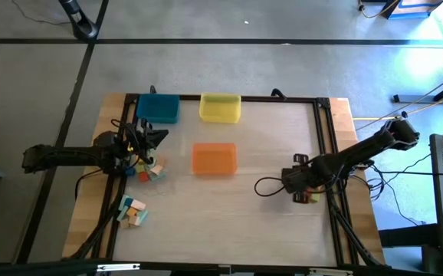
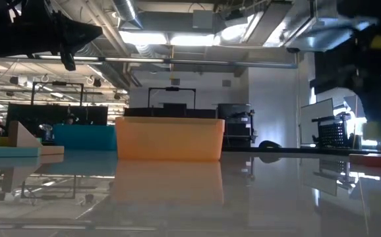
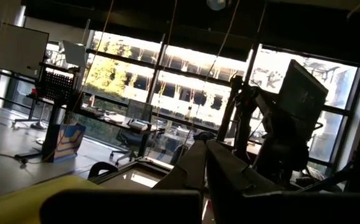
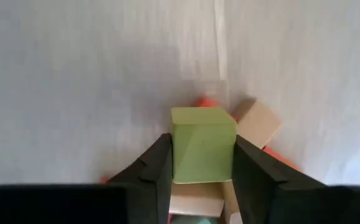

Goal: Sort blocks by size
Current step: Put the green square block into the yellow bin

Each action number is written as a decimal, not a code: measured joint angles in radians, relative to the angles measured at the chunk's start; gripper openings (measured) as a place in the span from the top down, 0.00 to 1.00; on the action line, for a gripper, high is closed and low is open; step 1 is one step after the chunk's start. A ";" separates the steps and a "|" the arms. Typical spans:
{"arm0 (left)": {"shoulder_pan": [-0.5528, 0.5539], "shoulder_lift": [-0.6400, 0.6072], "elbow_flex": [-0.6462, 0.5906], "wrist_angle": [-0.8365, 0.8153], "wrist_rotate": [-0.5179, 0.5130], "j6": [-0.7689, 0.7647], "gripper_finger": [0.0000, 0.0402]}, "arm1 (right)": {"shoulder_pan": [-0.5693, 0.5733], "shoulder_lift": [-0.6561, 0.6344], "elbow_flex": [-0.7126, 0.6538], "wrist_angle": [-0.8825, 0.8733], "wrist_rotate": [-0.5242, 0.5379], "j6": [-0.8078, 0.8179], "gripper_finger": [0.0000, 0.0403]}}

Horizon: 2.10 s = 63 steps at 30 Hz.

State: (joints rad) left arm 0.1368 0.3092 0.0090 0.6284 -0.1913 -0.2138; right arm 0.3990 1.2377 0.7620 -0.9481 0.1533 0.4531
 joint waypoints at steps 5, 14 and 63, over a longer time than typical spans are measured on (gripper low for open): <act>0.000 0.000 0.000 0.008 -0.003 0.010 0.99 | -0.003 0.000 0.105 0.056 0.156 -0.120 0.68; 0.000 0.101 0.058 0.010 -0.003 0.086 0.99 | -0.181 0.006 0.120 0.502 0.266 -0.452 0.68; 0.001 0.856 0.139 0.153 -0.068 0.013 0.99 | -0.995 0.603 0.272 1.262 -0.217 -0.562 0.67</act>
State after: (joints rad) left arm 0.1375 1.1655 0.1478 0.7818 -0.2588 -0.2010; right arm -0.5964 1.8412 1.0344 0.3137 -0.0633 -0.1093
